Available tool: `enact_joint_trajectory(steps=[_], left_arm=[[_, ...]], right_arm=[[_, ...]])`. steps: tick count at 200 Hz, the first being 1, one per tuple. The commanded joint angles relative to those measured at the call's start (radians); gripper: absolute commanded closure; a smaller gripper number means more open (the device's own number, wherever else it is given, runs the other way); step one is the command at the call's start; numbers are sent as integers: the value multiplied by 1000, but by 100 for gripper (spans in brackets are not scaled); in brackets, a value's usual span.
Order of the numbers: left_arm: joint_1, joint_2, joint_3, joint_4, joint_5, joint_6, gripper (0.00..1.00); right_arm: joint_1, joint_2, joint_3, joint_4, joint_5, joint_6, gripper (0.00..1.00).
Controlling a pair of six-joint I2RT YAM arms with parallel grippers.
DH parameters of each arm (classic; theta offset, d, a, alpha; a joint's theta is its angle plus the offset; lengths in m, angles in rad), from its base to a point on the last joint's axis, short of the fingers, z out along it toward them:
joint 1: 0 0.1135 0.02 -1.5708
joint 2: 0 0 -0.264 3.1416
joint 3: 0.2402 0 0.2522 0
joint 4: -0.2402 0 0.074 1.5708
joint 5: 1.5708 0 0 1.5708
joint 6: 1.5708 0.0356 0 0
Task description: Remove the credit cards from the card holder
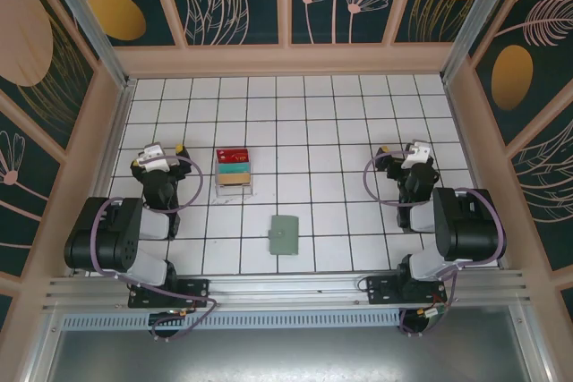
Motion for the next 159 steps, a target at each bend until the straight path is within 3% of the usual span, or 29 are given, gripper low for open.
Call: enact_joint_trajectory(steps=[1, 159], left_arm=[[-6, 11, 20, 40, -10, 13, 1], [-6, -1, 29, 19, -4, 12, 1]], right_arm=[[-6, 10, 22, 53, -24, -14, 1], [-8, 11, 20, 53, -26, -13, 1]])
